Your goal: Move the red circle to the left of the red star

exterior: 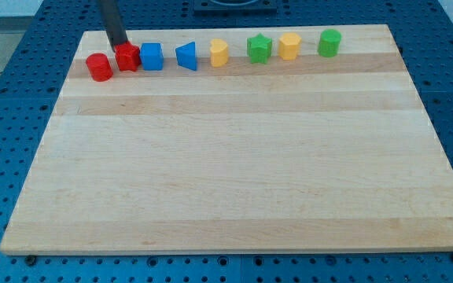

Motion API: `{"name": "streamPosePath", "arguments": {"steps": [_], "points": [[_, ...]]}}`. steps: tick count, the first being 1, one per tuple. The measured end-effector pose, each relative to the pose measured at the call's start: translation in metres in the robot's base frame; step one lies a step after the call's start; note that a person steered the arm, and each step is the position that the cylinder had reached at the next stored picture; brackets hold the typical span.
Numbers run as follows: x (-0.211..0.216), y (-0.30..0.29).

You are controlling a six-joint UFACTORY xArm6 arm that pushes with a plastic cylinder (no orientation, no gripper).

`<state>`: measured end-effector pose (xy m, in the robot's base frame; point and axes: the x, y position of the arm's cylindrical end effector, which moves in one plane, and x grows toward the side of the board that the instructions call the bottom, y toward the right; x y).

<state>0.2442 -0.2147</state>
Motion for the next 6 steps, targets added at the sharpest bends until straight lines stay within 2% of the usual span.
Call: {"name": "streamPosePath", "arguments": {"steps": [2, 3, 5, 6], "points": [[-0.016, -0.026], [-0.022, -0.088], [-0.013, -0.09], [0.065, -0.09]]}}
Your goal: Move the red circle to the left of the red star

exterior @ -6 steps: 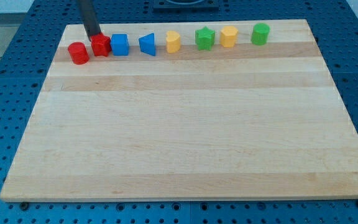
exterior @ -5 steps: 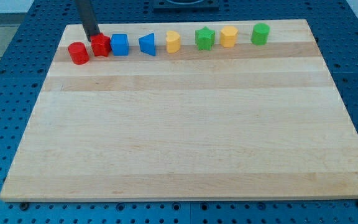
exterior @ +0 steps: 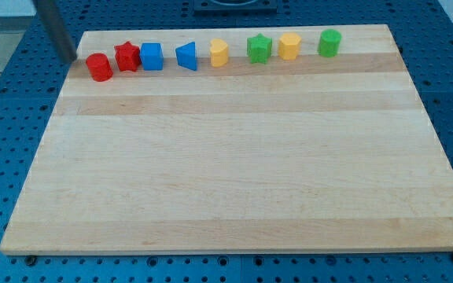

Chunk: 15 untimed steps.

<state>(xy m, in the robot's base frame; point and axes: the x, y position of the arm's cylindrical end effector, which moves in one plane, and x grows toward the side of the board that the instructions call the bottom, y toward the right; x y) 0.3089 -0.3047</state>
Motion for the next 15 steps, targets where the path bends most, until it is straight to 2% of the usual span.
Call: {"name": "streamPosePath", "arguments": {"steps": [1, 2, 3, 4, 6, 11, 15], "points": [[0.068, 0.005], [0.072, 0.054], [0.048, 0.09], [0.044, 0.112], [0.026, 0.076], [0.013, 0.076], [0.006, 0.051]]}}
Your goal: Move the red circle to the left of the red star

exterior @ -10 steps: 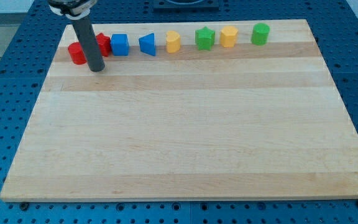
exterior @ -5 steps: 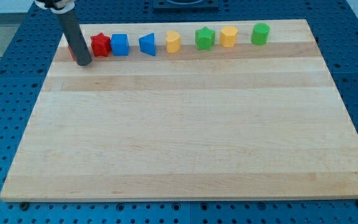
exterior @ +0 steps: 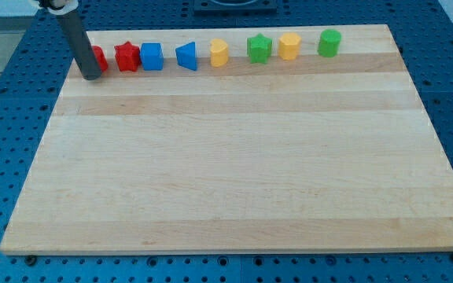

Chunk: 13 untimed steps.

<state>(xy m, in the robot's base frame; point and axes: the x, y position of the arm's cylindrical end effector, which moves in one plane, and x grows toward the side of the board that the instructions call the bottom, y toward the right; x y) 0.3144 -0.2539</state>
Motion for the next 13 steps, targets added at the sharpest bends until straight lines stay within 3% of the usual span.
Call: {"name": "streamPosePath", "arguments": {"steps": [1, 2, 3, 4, 6, 8, 11, 13], "points": [[0.001, -0.011], [0.044, 0.001], [0.115, 0.051], [0.156, 0.09], [0.17, 0.096], [0.263, 0.113], [0.258, 0.116], [0.162, 0.116]]}}
